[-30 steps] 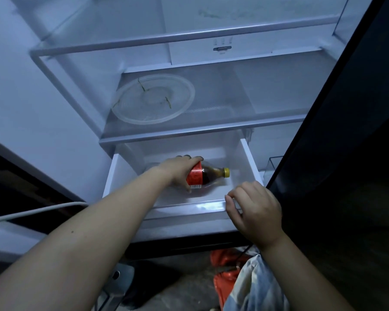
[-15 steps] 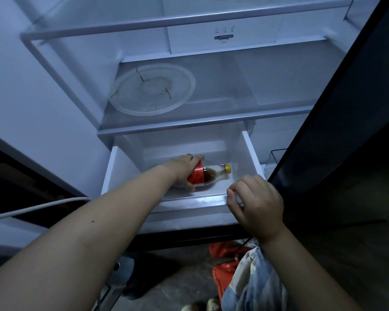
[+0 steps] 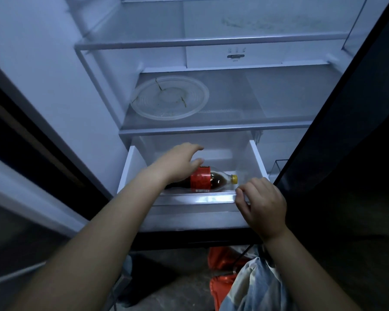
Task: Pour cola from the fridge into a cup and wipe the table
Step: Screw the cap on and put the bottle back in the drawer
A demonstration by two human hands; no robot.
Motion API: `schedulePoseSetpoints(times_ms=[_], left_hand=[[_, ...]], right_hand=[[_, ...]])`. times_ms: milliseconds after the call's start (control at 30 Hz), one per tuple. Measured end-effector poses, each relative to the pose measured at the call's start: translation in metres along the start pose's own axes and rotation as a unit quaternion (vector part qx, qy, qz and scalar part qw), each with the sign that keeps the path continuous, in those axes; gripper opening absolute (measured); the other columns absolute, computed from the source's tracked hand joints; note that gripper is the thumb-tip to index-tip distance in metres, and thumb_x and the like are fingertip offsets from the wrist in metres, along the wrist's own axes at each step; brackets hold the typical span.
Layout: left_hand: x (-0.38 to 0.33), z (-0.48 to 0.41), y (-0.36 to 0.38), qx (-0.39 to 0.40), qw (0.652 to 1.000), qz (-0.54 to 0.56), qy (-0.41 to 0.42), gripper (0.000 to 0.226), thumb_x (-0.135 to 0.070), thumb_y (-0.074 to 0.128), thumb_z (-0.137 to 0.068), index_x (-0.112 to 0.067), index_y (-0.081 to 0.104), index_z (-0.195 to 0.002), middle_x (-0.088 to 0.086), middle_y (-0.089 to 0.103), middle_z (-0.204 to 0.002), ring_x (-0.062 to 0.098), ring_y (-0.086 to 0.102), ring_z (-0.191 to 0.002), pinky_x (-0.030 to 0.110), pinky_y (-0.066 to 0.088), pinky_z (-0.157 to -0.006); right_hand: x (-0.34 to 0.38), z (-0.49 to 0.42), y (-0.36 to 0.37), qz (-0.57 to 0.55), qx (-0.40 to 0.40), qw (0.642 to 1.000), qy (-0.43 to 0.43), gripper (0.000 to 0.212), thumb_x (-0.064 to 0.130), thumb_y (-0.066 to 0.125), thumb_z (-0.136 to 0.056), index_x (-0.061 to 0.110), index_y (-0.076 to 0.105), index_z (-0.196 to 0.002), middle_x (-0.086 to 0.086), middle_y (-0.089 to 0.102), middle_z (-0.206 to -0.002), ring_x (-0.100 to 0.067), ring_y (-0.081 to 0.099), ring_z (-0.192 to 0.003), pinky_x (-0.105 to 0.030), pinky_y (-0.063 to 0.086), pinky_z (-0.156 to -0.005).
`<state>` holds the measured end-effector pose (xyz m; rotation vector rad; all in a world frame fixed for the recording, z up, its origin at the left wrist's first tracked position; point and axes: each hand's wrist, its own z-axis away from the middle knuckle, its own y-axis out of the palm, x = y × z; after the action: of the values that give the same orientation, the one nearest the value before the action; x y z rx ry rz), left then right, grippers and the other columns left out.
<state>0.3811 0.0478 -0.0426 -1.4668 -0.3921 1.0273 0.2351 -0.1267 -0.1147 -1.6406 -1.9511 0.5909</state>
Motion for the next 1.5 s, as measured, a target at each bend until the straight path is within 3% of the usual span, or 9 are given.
schedulePoseSetpoints(times_ms=[167,233,367,433,500,667,767,1000,1500], left_hand=[[-0.010,0.079,0.024,-0.264,0.964,-0.005,0.023,0.045,-0.037,0.033,-0.096,-0.015,0.055,-0.128,0.002,0.059,-0.125,0.023,0.052,-0.116,0.038,0.041,-0.096],[-0.006,0.101,0.052,-0.316,0.948,-0.033,0.022,0.048,-0.037,0.035,-0.094,-0.012,0.050,-0.132,0.005,0.056,-0.130,0.025,0.050,-0.122,0.046,0.038,-0.102],[0.019,0.134,0.100,-0.320,0.940,-0.116,-0.005,0.061,-0.041,0.034,-0.094,-0.013,0.025,-0.148,0.011,0.031,-0.153,0.027,0.025,-0.142,0.052,0.021,-0.112],[0.033,0.139,0.112,-0.325,0.931,-0.164,-0.003,0.064,-0.041,0.036,-0.094,-0.013,0.020,-0.150,0.013,0.025,-0.155,0.029,0.019,-0.144,0.051,0.020,-0.114],[0.043,0.138,0.120,-0.331,0.921,-0.206,0.010,0.066,-0.042,0.038,-0.094,-0.014,0.017,-0.150,0.014,0.020,-0.156,0.032,0.017,-0.144,0.050,0.018,-0.115],[0.051,0.129,0.132,-0.362,0.899,-0.248,0.011,0.071,-0.048,0.032,-0.096,-0.013,0.005,-0.153,0.016,0.009,-0.157,0.034,0.012,-0.145,0.050,0.009,-0.116],[0.049,0.124,0.137,-0.382,0.894,-0.233,0.001,0.071,-0.052,0.023,-0.098,-0.013,-0.003,-0.152,0.017,-0.001,-0.158,0.035,0.002,-0.146,0.049,0.002,-0.117],[0.050,0.110,0.144,-0.417,0.886,-0.201,-0.008,0.079,-0.058,0.020,-0.095,-0.013,-0.015,-0.150,0.017,-0.015,-0.157,0.037,-0.008,-0.145,0.050,-0.004,-0.116],[0.059,0.045,0.113,-0.408,0.892,-0.192,-0.025,0.072,-0.053,0.016,-0.096,-0.014,-0.011,-0.150,0.016,-0.014,-0.157,0.033,-0.006,-0.146,0.047,-0.004,-0.117]], right_hand=[[0.005,-0.001,-0.002,-0.001,-0.012,1.000,0.007,0.025,0.016,0.052,-0.089,0.011,0.059,-0.066,-0.004,0.054,-0.065,-0.019,0.043,-0.066,-0.028,0.032,-0.059],[0.008,0.002,-0.002,-0.024,-0.025,0.999,0.029,0.022,0.018,0.051,-0.090,0.011,0.063,-0.073,-0.005,0.061,-0.074,-0.020,0.050,-0.071,-0.029,0.035,-0.064],[0.027,0.035,0.004,-0.069,-0.027,0.995,0.067,0.028,0.025,0.047,-0.088,0.011,0.056,-0.111,-0.009,0.053,-0.115,-0.026,0.050,-0.106,-0.036,0.035,-0.095],[0.037,0.052,0.009,-0.060,-0.005,0.997,0.051,0.036,0.030,0.043,-0.092,0.011,0.048,-0.122,-0.013,0.044,-0.127,-0.028,0.042,-0.121,-0.039,0.026,-0.112],[0.044,0.060,0.014,-0.061,0.014,0.996,0.059,0.041,0.033,0.040,-0.095,0.008,0.044,-0.127,-0.017,0.039,-0.134,-0.032,0.035,-0.129,-0.037,0.015,-0.118],[0.042,0.067,0.023,-0.035,0.024,0.997,0.063,0.049,0.028,0.047,-0.088,0.009,0.038,-0.132,-0.015,0.034,-0.141,-0.033,0.026,-0.138,-0.041,0.013,-0.119],[0.039,0.070,0.026,-0.014,0.036,0.998,0.056,0.049,0.034,0.037,-0.095,0.014,0.029,-0.139,-0.014,0.028,-0.146,-0.026,0.011,-0.146,-0.041,0.008,-0.120],[0.044,0.072,0.038,0.056,0.061,0.995,0.064,0.068,0.047,0.025,-0.098,0.015,-0.002,-0.151,-0.008,-0.012,-0.159,-0.031,-0.009,-0.146,-0.044,-0.006,-0.119],[0.020,0.016,0.070,0.079,0.166,0.976,0.119,0.073,0.054,0.014,-0.097,0.008,-0.006,-0.151,-0.017,-0.015,-0.158,-0.036,-0.006,-0.146,-0.050,0.010,-0.116]])
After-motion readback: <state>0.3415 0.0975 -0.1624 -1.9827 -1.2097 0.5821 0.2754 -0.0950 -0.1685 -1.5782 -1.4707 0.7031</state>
